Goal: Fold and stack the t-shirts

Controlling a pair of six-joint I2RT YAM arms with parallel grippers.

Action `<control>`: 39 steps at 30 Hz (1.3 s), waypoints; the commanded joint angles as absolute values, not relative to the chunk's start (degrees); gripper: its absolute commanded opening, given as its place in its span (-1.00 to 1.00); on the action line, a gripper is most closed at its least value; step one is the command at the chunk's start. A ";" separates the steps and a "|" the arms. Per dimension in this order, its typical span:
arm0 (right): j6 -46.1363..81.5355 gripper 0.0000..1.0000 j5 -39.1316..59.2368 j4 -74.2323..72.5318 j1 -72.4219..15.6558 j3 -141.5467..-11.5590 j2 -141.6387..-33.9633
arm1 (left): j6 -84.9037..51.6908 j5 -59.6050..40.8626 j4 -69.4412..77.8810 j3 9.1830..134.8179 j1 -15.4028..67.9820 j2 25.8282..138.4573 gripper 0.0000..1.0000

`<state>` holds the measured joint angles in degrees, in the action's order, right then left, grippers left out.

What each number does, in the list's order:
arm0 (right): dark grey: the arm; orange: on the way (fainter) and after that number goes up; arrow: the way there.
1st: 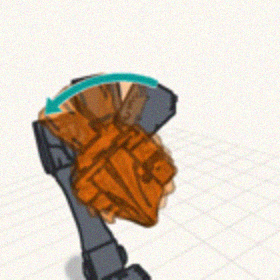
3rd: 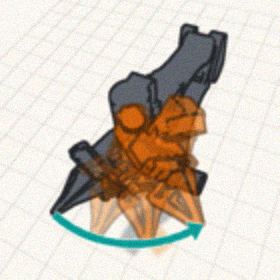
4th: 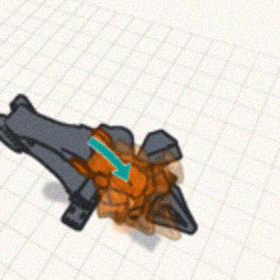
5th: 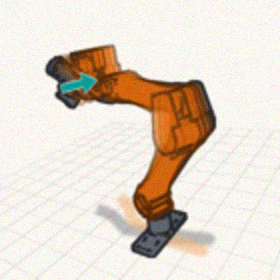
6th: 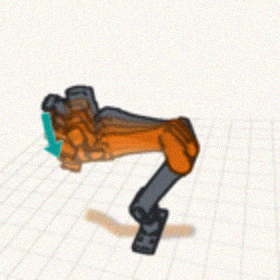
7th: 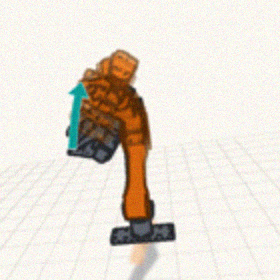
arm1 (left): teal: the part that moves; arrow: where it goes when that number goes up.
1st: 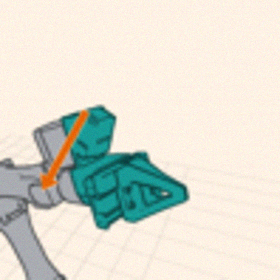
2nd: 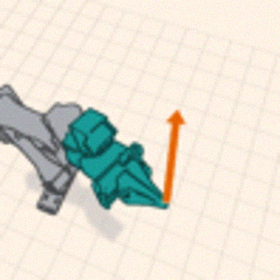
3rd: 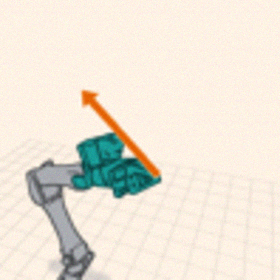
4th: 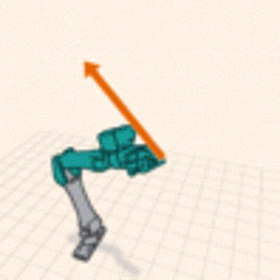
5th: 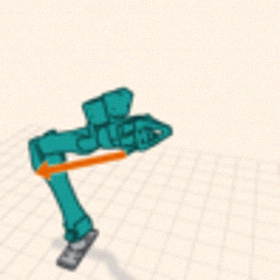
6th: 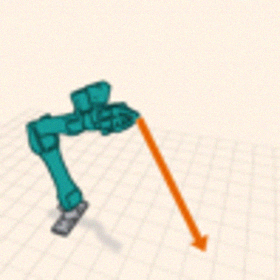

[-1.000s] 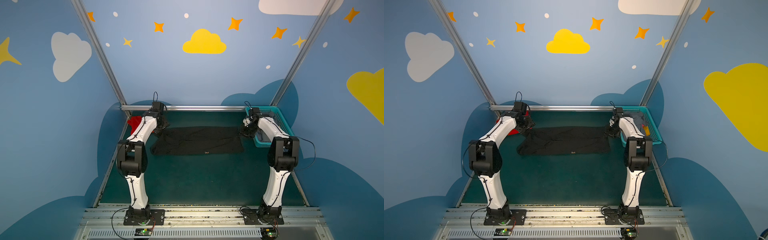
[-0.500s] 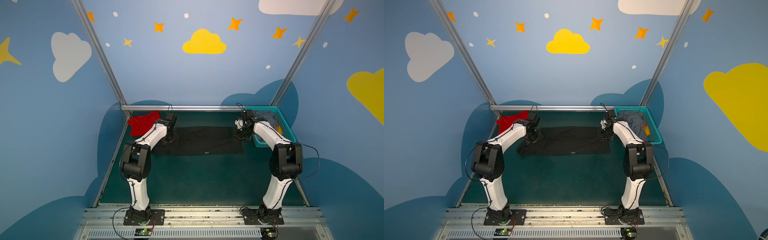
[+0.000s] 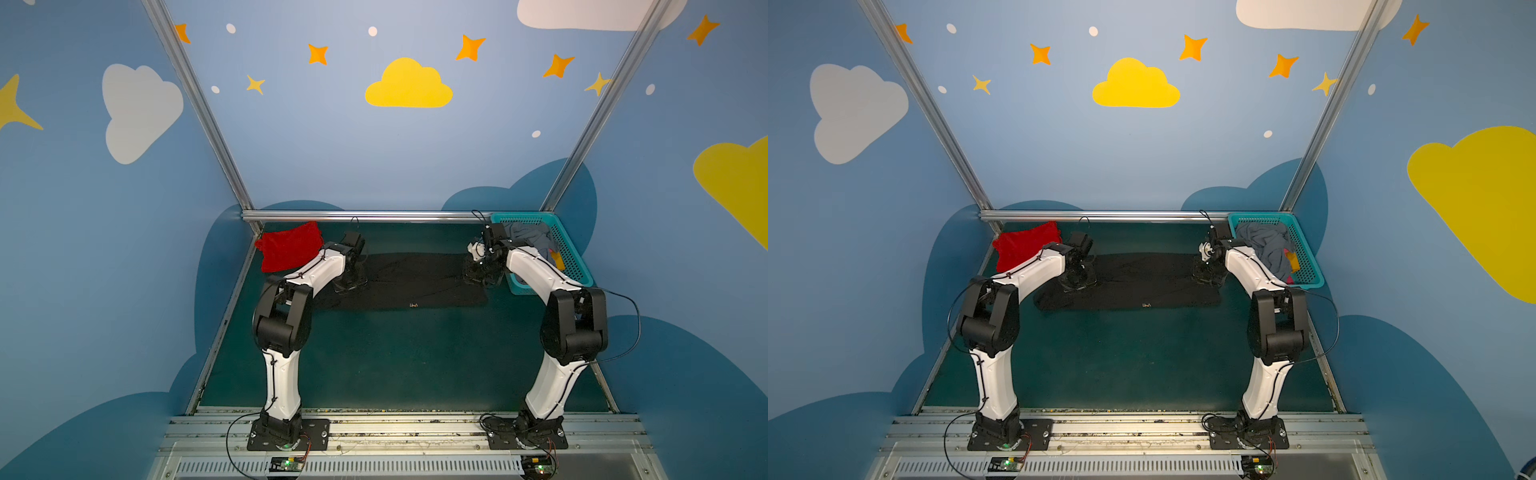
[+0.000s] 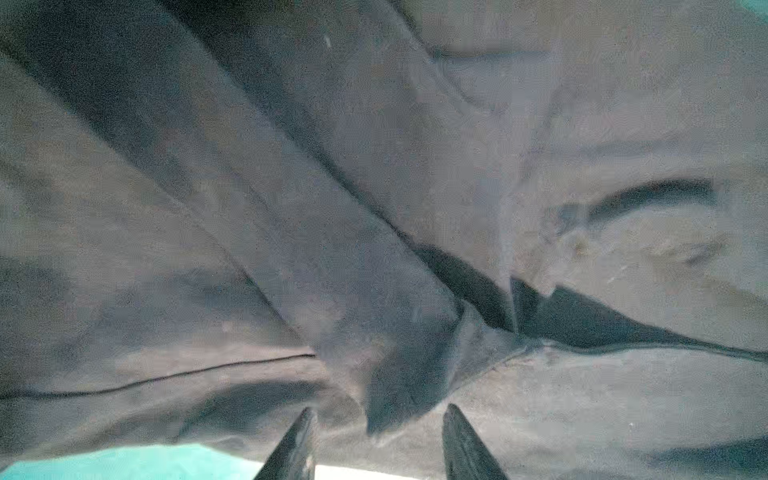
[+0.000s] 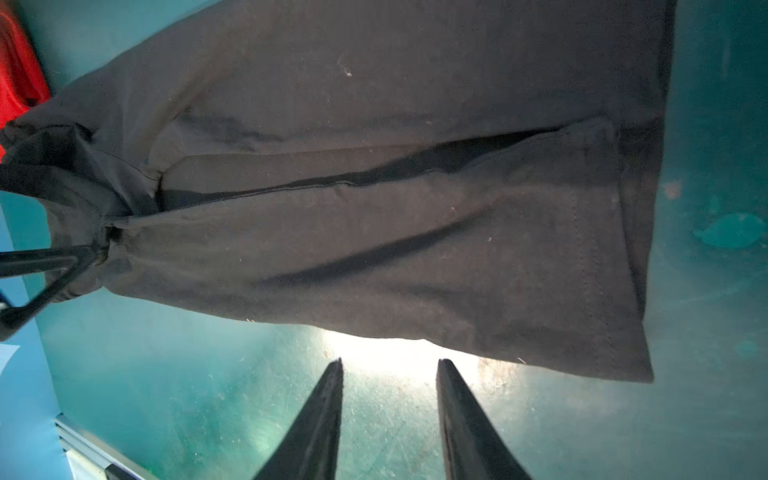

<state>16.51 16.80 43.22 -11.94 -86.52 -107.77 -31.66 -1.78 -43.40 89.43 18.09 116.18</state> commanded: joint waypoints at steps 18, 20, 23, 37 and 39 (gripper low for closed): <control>17.16 -0.23 17.60 42.45 -12.29 -85.03 -105.90 | -28.02 0.35 -42.43 96.60 18.02 122.13 -0.90; 17.23 -0.24 17.67 42.43 -12.23 -85.06 -105.99 | -26.57 0.40 -42.87 98.40 17.95 122.69 -0.90; 17.27 -0.26 17.73 42.47 -12.26 -85.22 -106.26 | -23.99 0.44 -43.97 101.85 17.94 124.06 -0.90; 17.23 -0.28 18.02 43.83 -12.51 -87.20 -109.53 | -6.04 -2.03 -52.48 124.52 17.75 137.95 -0.85; 17.22 -0.28 17.93 44.27 -12.60 -87.64 -109.86 | -4.00 -2.90 -53.23 126.31 17.76 139.11 -0.78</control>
<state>16.95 17.26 42.63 -12.16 -86.00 -108.71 -9.58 -1.50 -50.09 123.76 18.02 137.95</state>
